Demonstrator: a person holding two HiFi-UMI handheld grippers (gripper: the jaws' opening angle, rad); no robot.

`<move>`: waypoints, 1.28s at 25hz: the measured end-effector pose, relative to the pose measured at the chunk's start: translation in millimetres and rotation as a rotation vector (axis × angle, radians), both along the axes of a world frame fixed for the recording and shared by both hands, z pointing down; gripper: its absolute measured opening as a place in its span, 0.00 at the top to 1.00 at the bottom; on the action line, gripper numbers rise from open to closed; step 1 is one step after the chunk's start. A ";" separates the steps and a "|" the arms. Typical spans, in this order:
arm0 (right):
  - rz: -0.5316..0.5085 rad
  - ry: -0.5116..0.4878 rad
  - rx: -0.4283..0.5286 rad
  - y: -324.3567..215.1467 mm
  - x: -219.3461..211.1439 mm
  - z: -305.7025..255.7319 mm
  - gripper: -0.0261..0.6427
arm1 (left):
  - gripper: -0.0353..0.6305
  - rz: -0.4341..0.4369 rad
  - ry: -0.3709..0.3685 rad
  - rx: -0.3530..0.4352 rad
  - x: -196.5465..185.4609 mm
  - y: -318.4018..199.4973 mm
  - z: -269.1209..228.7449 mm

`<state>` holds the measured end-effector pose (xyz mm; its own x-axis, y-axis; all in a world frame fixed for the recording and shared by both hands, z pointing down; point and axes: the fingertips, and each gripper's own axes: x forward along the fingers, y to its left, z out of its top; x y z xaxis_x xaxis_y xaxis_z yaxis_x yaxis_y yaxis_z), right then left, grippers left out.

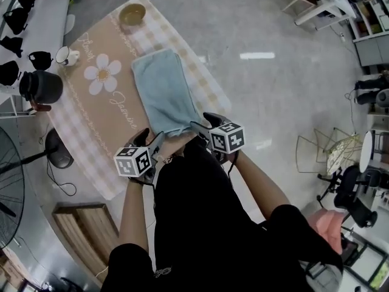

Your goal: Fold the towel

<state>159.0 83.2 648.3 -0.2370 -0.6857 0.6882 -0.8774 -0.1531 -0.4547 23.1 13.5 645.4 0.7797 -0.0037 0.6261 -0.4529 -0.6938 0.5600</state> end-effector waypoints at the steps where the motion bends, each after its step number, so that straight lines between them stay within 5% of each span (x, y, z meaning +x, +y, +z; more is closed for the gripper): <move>1: 0.012 0.015 -0.010 1.6 1.3 3.9 0.58 | 0.54 -0.008 -0.005 0.004 0.9 -0.4 0.8; 14: -0.021 0.132 -0.031 9.6 0.3 32.8 0.61 | 0.57 -0.013 -0.099 -0.020 7.7 9.4 30.8; 18: -0.037 0.144 -0.017 10.0 0.8 34.0 0.64 | 0.67 0.029 -0.142 0.017 7.1 16.0 39.2; 23: -0.040 0.083 0.016 8.9 -8.4 34.2 0.78 | 0.84 0.005 -0.126 0.019 6.1 24.1 40.4; 32: -0.079 0.076 0.011 18.3 -18.5 27.5 0.83 | 0.86 0.057 -0.114 0.026 -2.9 42.0 31.9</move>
